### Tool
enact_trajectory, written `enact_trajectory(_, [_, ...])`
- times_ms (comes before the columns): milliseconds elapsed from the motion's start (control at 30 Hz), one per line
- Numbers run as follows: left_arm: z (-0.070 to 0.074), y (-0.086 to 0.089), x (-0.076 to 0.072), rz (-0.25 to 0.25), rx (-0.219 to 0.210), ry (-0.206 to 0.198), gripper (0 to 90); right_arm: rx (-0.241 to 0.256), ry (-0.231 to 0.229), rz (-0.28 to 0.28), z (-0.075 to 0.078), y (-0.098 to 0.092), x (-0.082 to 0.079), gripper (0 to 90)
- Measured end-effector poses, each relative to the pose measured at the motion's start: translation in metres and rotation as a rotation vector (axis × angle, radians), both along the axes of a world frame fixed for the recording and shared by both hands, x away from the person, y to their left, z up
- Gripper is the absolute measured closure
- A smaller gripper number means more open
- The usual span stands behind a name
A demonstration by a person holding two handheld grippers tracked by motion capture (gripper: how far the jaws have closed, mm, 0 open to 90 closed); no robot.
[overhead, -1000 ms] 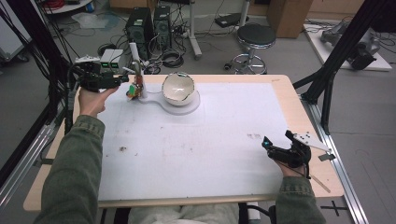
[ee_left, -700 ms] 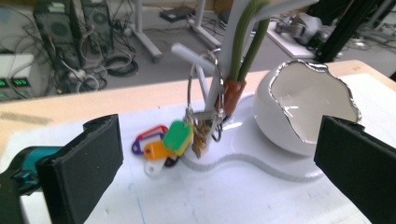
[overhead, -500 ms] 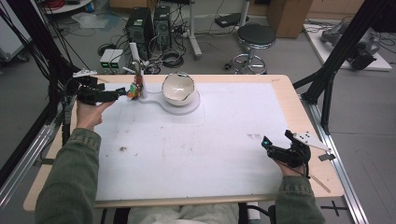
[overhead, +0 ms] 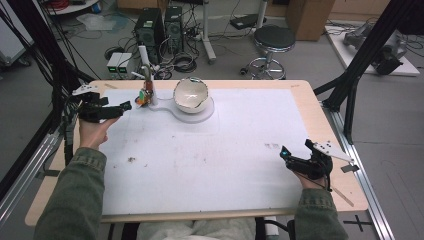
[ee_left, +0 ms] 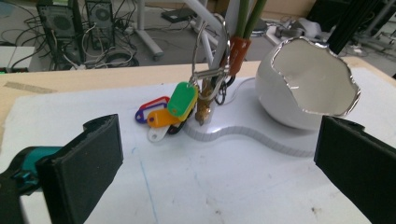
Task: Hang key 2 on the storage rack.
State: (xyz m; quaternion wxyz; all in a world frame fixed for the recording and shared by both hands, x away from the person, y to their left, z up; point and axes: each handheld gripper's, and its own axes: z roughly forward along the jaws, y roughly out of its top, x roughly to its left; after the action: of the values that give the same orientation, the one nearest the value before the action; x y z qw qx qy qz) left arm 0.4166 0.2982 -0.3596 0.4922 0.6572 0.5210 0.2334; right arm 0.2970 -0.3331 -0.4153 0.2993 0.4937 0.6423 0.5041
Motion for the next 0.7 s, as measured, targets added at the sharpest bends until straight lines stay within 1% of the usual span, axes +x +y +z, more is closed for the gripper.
enact_trajectory(67, [0.000, 0.000, -0.003, -0.001, 0.009, -0.007, 1.7, 0.003, 0.004, -0.002, 0.000, 0.001, 0.000, 1.9])
enact_trajectory(133, [-0.001, 0.000, -0.007, -0.003, -0.002, -0.014, 1.7, 0.000, 0.001, 0.001, 0.000, 0.000, 0.000, 2.0])
enact_trajectory(167, [-0.001, 0.000, -0.009, -0.002, 0.006, -0.014, 1.7, -0.001, 0.003, 0.000, 0.000, 0.000, 0.000, 1.9])
enact_trajectory(233, [-0.003, 0.000, -0.013, 0.004, 0.010, -0.017, 1.7, -0.004, 0.002, 0.001, 0.000, 0.000, 0.000, 2.0])
enact_trajectory(300, [-0.005, 0.001, -0.016, 0.012, 0.026, -0.018, 1.7, -0.008, -0.001, 0.003, 0.000, 0.000, 0.000, 2.0])
enact_trajectory(367, [-0.008, 0.002, -0.021, 0.017, 0.028, -0.018, 1.7, -0.008, -0.002, 0.001, 0.000, 0.001, 0.000, 2.0])
enact_trajectory(400, [-0.009, 0.003, -0.024, 0.025, 0.037, -0.020, 1.6, -0.007, -0.001, 0.001, 0.000, 0.001, 0.000, 2.0])
enact_trajectory(500, [-0.011, 0.004, -0.031, 0.034, 0.028, -0.026, 1.7, -0.009, -0.002, 0.000, 0.000, 0.001, 0.000, 2.0])
enact_trajectory(700, [-0.012, 0.004, -0.044, 0.043, 0.041, -0.044, 1.7, -0.010, -0.005, 0.003, 0.000, 0.001, -0.001, 2.0])
